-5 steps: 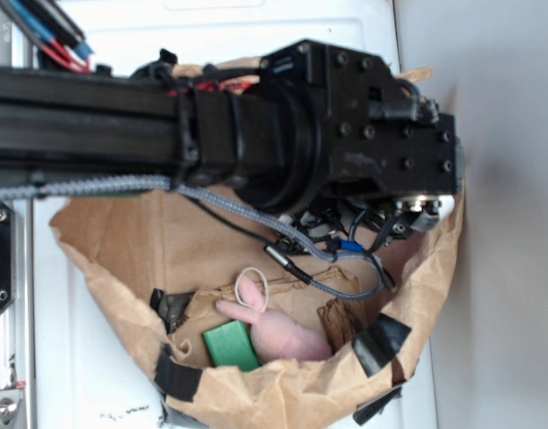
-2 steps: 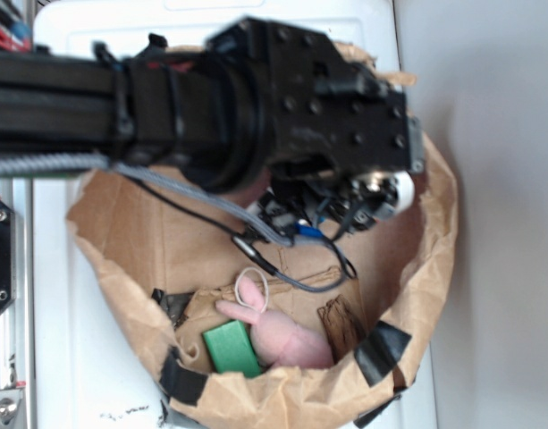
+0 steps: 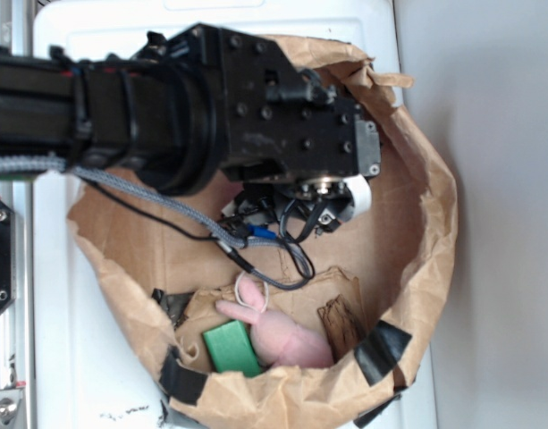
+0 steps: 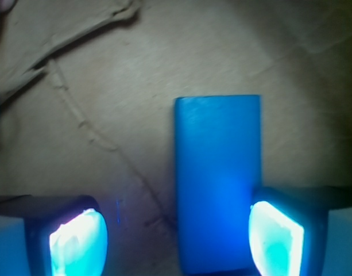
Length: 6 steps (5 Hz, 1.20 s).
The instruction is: Grab the blue block.
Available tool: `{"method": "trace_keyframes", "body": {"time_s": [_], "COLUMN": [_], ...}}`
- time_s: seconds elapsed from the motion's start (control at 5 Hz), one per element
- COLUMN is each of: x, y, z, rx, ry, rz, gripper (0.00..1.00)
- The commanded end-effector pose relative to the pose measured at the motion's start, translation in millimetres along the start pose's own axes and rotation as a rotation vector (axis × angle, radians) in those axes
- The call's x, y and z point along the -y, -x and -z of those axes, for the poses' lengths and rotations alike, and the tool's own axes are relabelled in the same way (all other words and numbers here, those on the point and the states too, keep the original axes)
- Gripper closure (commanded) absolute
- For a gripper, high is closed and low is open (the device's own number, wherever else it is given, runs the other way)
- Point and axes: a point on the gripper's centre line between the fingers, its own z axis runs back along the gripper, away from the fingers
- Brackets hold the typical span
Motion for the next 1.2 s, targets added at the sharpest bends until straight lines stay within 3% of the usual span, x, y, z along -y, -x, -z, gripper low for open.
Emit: {"method": "trace_keyframes", "body": {"time_s": [0.0, 0.2, 0.6, 1.0], "x": [-13.1, -12.7, 12.5, 26.7], "y": [-22.5, -23.0, -7.8, -5.8], "z": [9.3, -2.1, -82.0, -111.4], "rx": [0.003, 0.019, 0.097, 0.074], "ry": [-0.087, -0.070, -0.065, -0.075], "rz": [-0.080, -0.072, -0.081, -0.100], "gripper": [1.00, 1.00, 1.00, 1.00]}}
